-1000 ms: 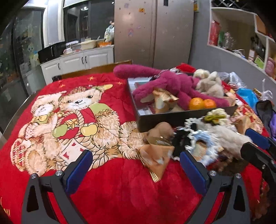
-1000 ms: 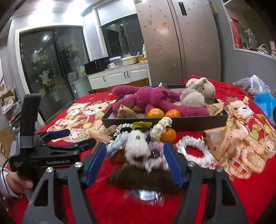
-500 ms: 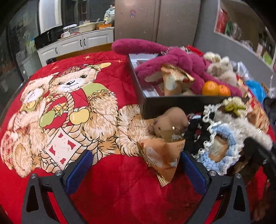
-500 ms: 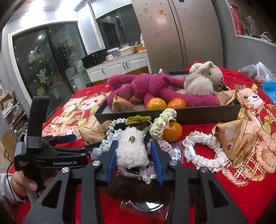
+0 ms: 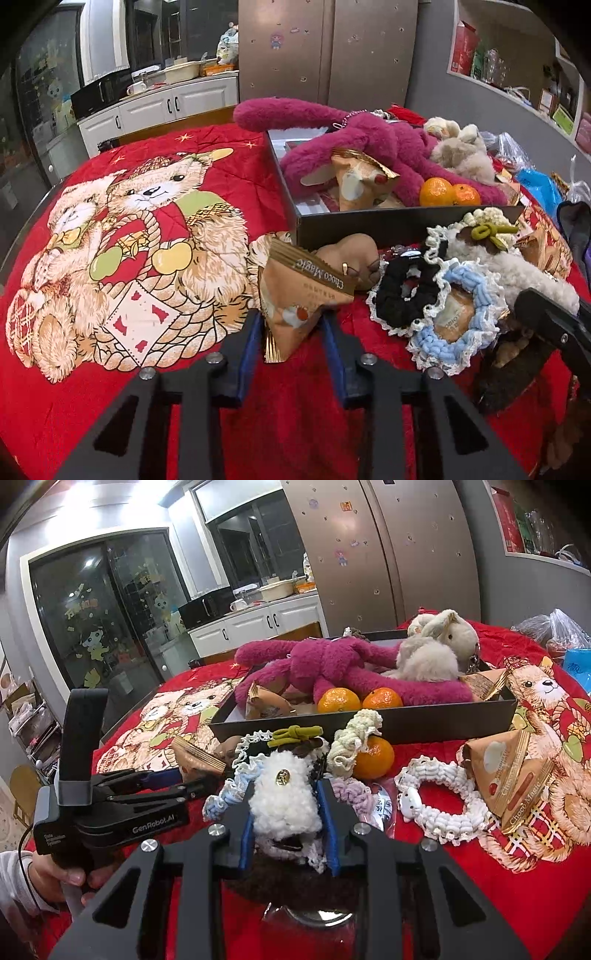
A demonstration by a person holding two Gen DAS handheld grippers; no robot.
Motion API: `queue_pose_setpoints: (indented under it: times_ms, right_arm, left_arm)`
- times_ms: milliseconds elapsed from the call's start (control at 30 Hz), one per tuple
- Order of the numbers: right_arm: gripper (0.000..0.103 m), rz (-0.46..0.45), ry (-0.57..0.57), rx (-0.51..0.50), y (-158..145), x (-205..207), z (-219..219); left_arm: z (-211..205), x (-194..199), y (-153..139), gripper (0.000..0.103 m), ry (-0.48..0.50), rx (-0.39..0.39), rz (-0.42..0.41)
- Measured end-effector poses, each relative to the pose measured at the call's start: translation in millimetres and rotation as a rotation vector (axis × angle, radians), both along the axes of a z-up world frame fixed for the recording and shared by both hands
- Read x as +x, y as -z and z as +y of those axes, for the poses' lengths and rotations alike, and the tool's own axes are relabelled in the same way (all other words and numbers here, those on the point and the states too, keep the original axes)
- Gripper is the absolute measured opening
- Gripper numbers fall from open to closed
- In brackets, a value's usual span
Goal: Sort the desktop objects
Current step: 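Close the left tool on the tan Choco Magic packet while the right tool holds the plush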
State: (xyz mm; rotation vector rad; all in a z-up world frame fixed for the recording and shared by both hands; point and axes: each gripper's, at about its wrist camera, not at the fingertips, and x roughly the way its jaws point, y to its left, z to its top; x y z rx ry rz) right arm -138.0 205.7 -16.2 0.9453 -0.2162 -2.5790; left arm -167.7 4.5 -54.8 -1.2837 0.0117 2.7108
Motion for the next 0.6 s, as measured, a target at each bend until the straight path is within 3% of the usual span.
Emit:
queue_pose_setpoints:
  times_ms: [333, 600]
  right_arm:
    - [0.03, 0.023, 0.005, 0.022, -7.1, 14.5, -2.9]
    - [0.03, 0.07, 0.012, 0.018, -24.2, 27.8, -1.9]
  left_arm:
    - [0.9, 4.8, -0.7, 0.029, -0.002, -0.006, 0.008]
    - [-8.1, 13.0, -7.2, 0.026, -0.004, 0.043, 0.03]
